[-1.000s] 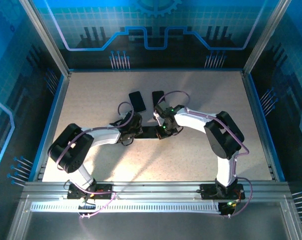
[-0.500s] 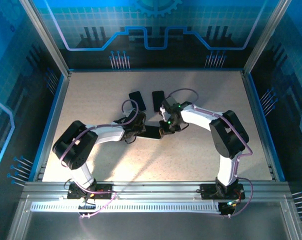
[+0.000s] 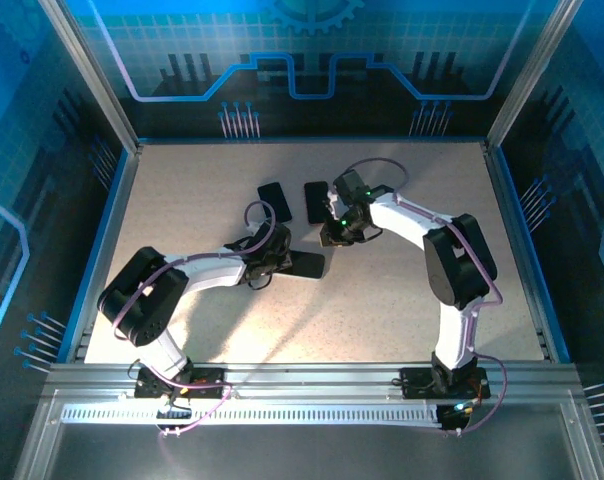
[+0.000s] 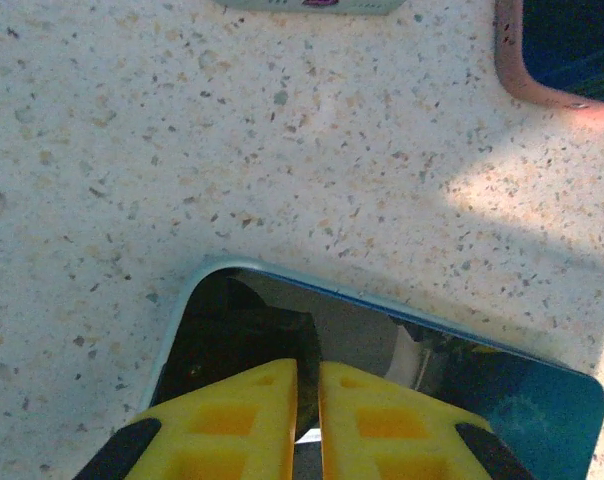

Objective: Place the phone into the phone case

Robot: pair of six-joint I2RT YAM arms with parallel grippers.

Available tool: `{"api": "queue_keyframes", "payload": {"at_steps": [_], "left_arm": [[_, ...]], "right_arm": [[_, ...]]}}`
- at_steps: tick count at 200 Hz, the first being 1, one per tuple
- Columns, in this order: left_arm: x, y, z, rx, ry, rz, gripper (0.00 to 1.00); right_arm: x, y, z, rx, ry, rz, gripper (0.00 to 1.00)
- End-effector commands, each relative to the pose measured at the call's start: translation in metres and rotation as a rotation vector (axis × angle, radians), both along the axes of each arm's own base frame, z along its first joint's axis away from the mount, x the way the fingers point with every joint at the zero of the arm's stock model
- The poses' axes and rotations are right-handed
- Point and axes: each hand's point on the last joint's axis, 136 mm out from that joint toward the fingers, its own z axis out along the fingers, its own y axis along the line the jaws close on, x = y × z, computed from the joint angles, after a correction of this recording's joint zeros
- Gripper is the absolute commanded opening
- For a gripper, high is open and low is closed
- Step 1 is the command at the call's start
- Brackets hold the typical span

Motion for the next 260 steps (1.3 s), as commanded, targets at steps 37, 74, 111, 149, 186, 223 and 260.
{"api": "queue_keyframes", "payload": {"at_steps": [37, 74, 111, 149, 186, 223, 260], "left_arm": [[-0.020, 0.008, -0.016, 0.026, 0.063, -0.008, 0.15], [-0.021, 0.009, -0.018, 0.027, 0.069, -0.001, 0.15], [-0.021, 0.009, -0.020, 0.033, 0.077, -0.004, 0.15], [-0.021, 0.009, -0.022, 0.035, 0.083, 0.000, 0.15], [-0.021, 0.009, -0.024, 0.035, 0.087, 0.001, 0.14], [-0.021, 0.008, -0.024, 0.036, 0.089, 0.000, 0.14], [-0.021, 0.008, -0.024, 0.034, 0.089, 0.003, 0.15]], "right_arm": [[-0.021, 0.005, -0.025, -0.053, 0.074, 0.074, 0.21], [-0.025, 0.002, -0.032, -0.067, 0.083, 0.076, 0.19], [-0.030, 0.000, -0.038, -0.084, 0.102, 0.083, 0.19], [-0.036, -0.002, -0.042, -0.088, 0.116, 0.087, 0.21], [-0.035, -0.002, -0.034, -0.077, 0.094, 0.073, 0.26], [-0.034, 0.001, -0.033, -0.066, 0.093, 0.077, 0.25], [-0.036, 0.003, -0.043, -0.067, 0.117, 0.086, 0.24]]}}
